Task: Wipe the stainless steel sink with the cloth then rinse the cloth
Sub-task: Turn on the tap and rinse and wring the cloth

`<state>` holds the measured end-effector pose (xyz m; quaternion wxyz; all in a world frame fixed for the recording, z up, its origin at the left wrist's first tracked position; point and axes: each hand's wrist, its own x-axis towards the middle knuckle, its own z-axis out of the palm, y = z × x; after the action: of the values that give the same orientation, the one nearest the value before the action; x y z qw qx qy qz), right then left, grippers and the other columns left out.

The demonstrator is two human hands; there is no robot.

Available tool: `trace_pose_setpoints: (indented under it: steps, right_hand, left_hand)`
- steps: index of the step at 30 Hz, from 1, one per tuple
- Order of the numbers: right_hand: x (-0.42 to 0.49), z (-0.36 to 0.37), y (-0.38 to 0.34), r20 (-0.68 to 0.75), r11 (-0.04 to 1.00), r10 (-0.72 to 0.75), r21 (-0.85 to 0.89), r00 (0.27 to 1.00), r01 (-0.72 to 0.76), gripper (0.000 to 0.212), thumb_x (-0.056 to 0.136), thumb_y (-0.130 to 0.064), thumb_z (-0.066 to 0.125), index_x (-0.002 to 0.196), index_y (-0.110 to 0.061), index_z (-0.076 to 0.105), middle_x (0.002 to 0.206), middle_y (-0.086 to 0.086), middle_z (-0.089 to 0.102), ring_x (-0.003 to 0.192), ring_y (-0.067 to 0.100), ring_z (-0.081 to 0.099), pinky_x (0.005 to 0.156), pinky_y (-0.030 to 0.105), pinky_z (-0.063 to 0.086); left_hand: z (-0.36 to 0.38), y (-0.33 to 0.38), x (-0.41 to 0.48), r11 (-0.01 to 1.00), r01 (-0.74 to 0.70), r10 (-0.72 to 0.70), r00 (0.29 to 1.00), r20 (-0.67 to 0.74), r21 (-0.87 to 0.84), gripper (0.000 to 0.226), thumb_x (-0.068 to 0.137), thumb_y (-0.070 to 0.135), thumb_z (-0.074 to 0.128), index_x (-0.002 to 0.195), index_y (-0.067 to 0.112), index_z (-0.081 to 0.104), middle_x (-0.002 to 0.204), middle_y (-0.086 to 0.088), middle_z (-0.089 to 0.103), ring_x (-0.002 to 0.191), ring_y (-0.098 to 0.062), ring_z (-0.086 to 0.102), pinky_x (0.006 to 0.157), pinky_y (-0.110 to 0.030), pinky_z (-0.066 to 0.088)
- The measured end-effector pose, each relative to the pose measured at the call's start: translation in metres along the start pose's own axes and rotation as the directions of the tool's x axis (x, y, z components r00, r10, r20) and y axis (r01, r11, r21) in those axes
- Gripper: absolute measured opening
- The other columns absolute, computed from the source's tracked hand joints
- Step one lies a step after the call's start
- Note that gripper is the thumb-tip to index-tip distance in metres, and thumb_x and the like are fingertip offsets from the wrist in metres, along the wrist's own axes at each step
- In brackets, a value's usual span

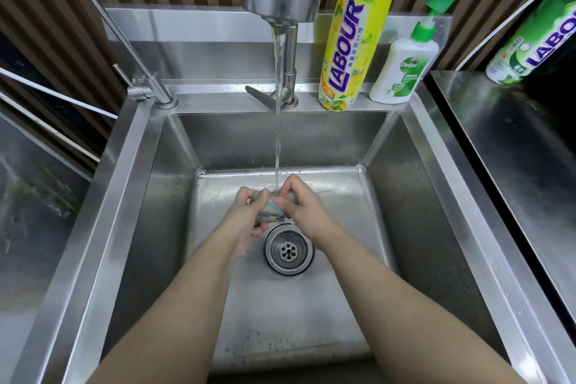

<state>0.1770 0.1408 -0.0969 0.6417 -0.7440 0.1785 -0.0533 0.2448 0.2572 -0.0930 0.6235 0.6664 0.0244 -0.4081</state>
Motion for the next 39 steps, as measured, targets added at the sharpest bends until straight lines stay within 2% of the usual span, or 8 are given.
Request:
trace_pose_setpoints:
  steps: [4,11,18,22,26,31,35,39]
  right_hand:
    - [0.0,-0.008,-0.002,0.015,0.992,-0.034,-0.124,0.999,0.035,0.026,0.088,-0.003,0.058,0.078,-0.022,0.043,0.067,-0.004,0.043,0.054,0.0,0.04,0.054,0.021,0.034]
    - [0.0,-0.007,-0.023,0.18,0.817,0.425,0.345,0.887,-0.462,0.031,0.088,-0.053,0.053,0.089,-0.024,0.045,0.084,0.0,0.06,0.073,0.018,0.06,0.06,0.029,0.052]
    - [0.002,0.028,-0.021,-0.273,0.873,0.466,0.298,0.841,-0.387,0.033,0.09,-0.038,0.051,0.069,-0.016,0.038,0.062,0.002,0.039,0.056,0.02,0.035,0.052,0.027,0.03]
    - [-0.012,0.036,-0.013,-0.38,0.974,0.214,0.147,0.9,-0.17,0.026,0.083,-0.005,0.049,0.064,-0.014,0.034,0.061,-0.001,0.033,0.055,0.012,0.028,0.048,0.022,0.027]
    - [-0.019,0.031,-0.006,-0.299,0.996,0.092,0.034,0.95,-0.086,0.027,0.082,-0.002,0.049,0.062,-0.012,0.034,0.059,-0.003,0.031,0.053,0.007,0.027,0.047,0.02,0.027]
    - [-0.005,0.025,-0.007,-0.314,0.922,0.388,0.158,0.867,-0.355,0.026,0.087,-0.011,0.044,0.065,-0.017,0.032,0.062,0.004,0.038,0.053,0.016,0.036,0.042,0.018,0.029]
    - [0.008,0.009,-0.018,-0.123,0.703,0.653,0.464,0.747,-0.538,0.015,0.095,-0.016,0.041,0.081,-0.015,0.045,0.063,0.008,0.048,0.032,0.013,0.044,0.033,0.011,0.027]
    - [0.008,0.004,-0.026,-0.068,0.664,0.681,0.479,0.73,-0.575,0.025,0.097,-0.02,0.04,0.073,-0.016,0.044,0.056,0.003,0.036,0.02,0.006,0.025,0.029,0.006,0.016]
  left_hand:
    - [0.0,0.001,-0.002,1.0,0.023,-0.023,1.0,0.016,-0.018,0.023,0.094,0.032,0.05,0.08,0.019,0.037,0.067,-0.014,0.054,0.032,-0.008,0.037,0.03,-0.015,0.019]
    - [0.001,0.005,-0.017,0.994,-0.107,0.107,0.994,-0.006,0.003,0.022,0.096,0.039,0.043,0.082,0.022,0.039,0.069,-0.007,0.059,0.042,-0.012,0.048,0.046,-0.024,0.033]
    - [0.012,-0.008,-0.021,0.812,-0.414,0.5,0.858,-0.122,0.412,0.026,0.095,0.04,0.04,0.075,0.025,0.042,0.064,-0.002,0.052,0.057,-0.021,0.045,0.056,-0.035,0.038]
    - [0.019,-0.009,-0.011,0.99,-0.049,0.076,0.975,-0.208,0.132,0.045,0.094,0.044,0.03,0.059,0.021,0.044,0.039,0.003,0.045,0.038,-0.016,0.036,0.052,-0.024,0.033]
    - [0.012,-0.011,-0.02,0.979,0.183,-0.18,0.983,-0.035,0.095,0.049,0.098,0.034,0.029,0.054,0.015,0.038,0.029,0.003,0.036,0.023,-0.009,0.03,0.035,-0.01,0.02]
    - [0.013,-0.003,-0.016,0.992,0.128,-0.128,0.992,0.002,0.001,0.052,0.095,0.055,0.025,0.098,0.016,0.059,0.062,-0.004,0.062,0.043,-0.012,0.054,0.037,-0.015,0.032]
    - [-0.006,-0.005,-0.029,0.974,0.033,0.033,0.958,0.285,-0.226,0.023,0.09,0.023,0.052,0.113,0.023,0.056,0.092,-0.008,0.062,0.064,-0.014,0.061,0.051,-0.023,0.042]
    - [-0.02,-0.013,-0.033,0.98,-0.196,0.176,0.906,0.386,0.013,0.092,0.07,-0.001,0.07,0.137,0.046,0.029,0.118,-0.002,0.056,0.089,-0.017,0.059,0.066,-0.025,0.05]
